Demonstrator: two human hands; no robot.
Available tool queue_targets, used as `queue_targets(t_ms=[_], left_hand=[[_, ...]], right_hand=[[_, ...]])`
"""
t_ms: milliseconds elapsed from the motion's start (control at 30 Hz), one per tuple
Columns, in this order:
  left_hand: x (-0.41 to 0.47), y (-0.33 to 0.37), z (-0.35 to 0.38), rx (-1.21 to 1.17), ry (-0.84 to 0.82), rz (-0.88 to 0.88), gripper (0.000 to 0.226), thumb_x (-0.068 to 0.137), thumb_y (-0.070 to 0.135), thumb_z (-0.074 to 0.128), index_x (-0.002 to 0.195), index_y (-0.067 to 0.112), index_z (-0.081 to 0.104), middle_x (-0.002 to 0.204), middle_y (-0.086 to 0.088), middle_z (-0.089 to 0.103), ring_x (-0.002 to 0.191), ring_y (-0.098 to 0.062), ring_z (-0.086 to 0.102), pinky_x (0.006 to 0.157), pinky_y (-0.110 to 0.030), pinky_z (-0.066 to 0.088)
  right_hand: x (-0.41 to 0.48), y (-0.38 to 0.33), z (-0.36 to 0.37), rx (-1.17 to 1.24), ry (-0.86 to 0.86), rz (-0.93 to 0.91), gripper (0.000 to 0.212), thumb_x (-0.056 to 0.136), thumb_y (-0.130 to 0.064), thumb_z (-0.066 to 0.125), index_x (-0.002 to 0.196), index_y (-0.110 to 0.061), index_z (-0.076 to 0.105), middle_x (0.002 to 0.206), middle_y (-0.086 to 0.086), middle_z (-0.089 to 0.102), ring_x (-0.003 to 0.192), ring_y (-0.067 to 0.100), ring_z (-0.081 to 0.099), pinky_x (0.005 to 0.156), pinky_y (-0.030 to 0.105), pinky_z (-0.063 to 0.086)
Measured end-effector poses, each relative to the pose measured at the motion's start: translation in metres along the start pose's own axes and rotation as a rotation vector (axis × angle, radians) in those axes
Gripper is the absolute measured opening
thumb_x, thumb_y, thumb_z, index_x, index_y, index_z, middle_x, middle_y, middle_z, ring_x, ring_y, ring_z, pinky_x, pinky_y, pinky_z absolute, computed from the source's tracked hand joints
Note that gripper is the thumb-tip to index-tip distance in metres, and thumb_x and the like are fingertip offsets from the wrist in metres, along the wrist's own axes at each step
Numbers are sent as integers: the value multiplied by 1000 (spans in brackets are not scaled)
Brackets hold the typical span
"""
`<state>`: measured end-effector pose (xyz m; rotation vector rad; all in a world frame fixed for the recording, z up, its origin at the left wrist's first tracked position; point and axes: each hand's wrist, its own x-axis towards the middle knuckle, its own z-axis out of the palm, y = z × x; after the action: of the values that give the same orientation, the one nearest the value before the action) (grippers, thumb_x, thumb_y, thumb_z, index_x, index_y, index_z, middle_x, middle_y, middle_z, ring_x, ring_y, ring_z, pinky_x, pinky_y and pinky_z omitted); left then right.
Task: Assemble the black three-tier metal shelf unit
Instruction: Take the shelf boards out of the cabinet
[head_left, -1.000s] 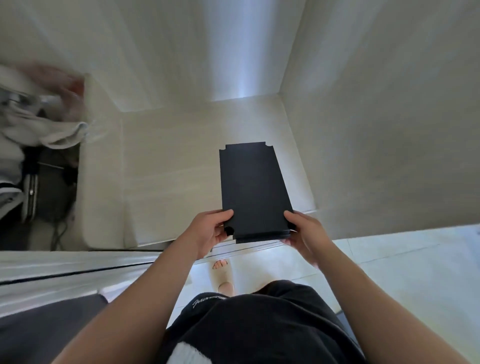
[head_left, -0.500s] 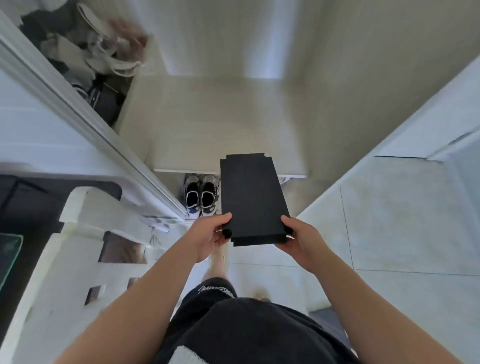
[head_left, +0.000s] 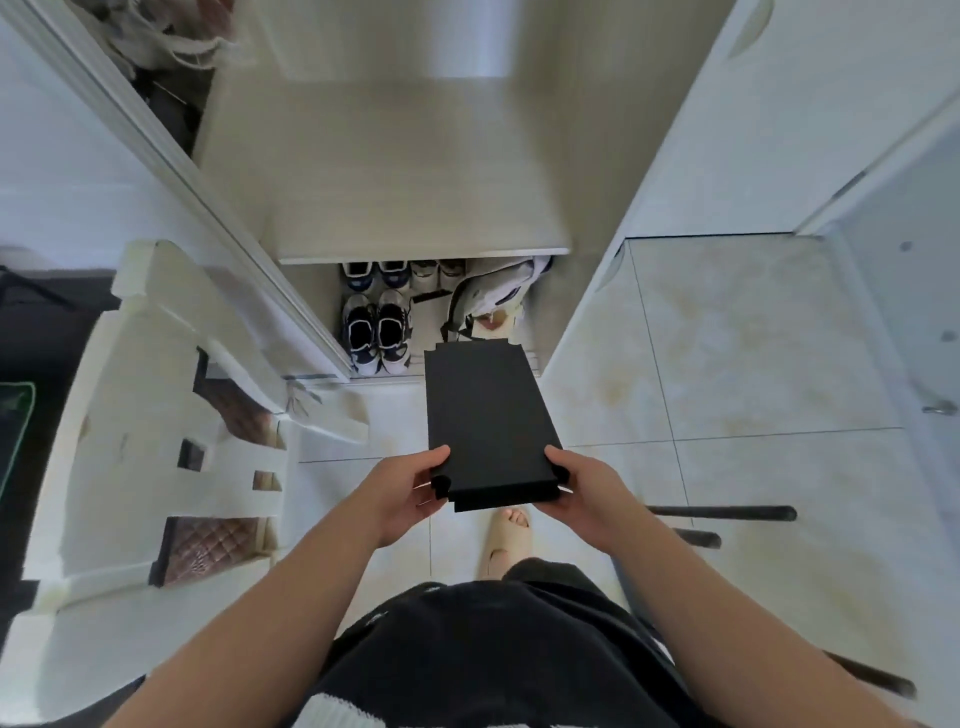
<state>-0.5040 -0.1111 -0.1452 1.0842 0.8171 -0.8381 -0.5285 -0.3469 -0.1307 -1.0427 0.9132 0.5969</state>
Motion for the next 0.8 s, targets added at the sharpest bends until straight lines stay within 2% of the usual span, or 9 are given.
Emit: queue_targets(t_ms=[133, 233, 333, 533, 733, 800], left_hand=[[-16, -42, -31, 42, 0, -42, 30, 93, 21, 68, 118, 6, 68, 107, -7, 68, 90, -21, 63, 84, -32, 53], [-23, -76, -58, 79, 0, -91, 29, 93, 21, 67, 119, 7, 67, 107, -7, 67, 93, -21, 62, 86, -31, 52], [-36, -112, -80, 110, 7, -141, 25, 94, 21, 66, 115, 7, 67, 103, -6, 66, 90, -20, 61, 83, -30, 52], [-52, -172, -100, 150, 23, -229, 23, 94, 24, 65, 111, 8, 67, 96, -6, 67, 85, -20, 61, 79, -31, 50], [-8, -219, -89, 147, 106, -284, 18, 94, 25, 65, 106, 12, 67, 94, -4, 65, 86, -20, 60, 84, -32, 48], [33, -240, -86, 142, 141, -291, 18, 93, 26, 66, 106, 13, 66, 93, -3, 64, 86, -20, 60, 83, -32, 49]], right_hand=[[-19, 60, 1, 43, 40, 21, 18, 100, -16, 61, 111, -2, 65, 106, 13, 66, 103, 33, 65, 101, 49, 53], [-31, 110, 2, 88, 81, 51, 14, 99, -15, 61, 108, -5, 63, 105, 12, 66, 100, 31, 65, 102, 48, 52], [-47, 157, 1, 112, 106, 95, 8, 99, -14, 61, 103, -7, 62, 99, 10, 67, 95, 29, 65, 104, 49, 51], [-63, 220, -19, 115, 146, 165, 18, 98, -18, 62, 113, -8, 60, 103, 11, 67, 94, 29, 66, 93, 44, 56], [-16, 257, -58, 115, 206, 223, 15, 98, -19, 63, 107, -7, 60, 99, 10, 67, 92, 30, 63, 96, 45, 52], [26, 271, -77, 107, 220, 233, 15, 98, -18, 63, 105, -6, 61, 98, 10, 67, 90, 30, 63, 85, 42, 54]])
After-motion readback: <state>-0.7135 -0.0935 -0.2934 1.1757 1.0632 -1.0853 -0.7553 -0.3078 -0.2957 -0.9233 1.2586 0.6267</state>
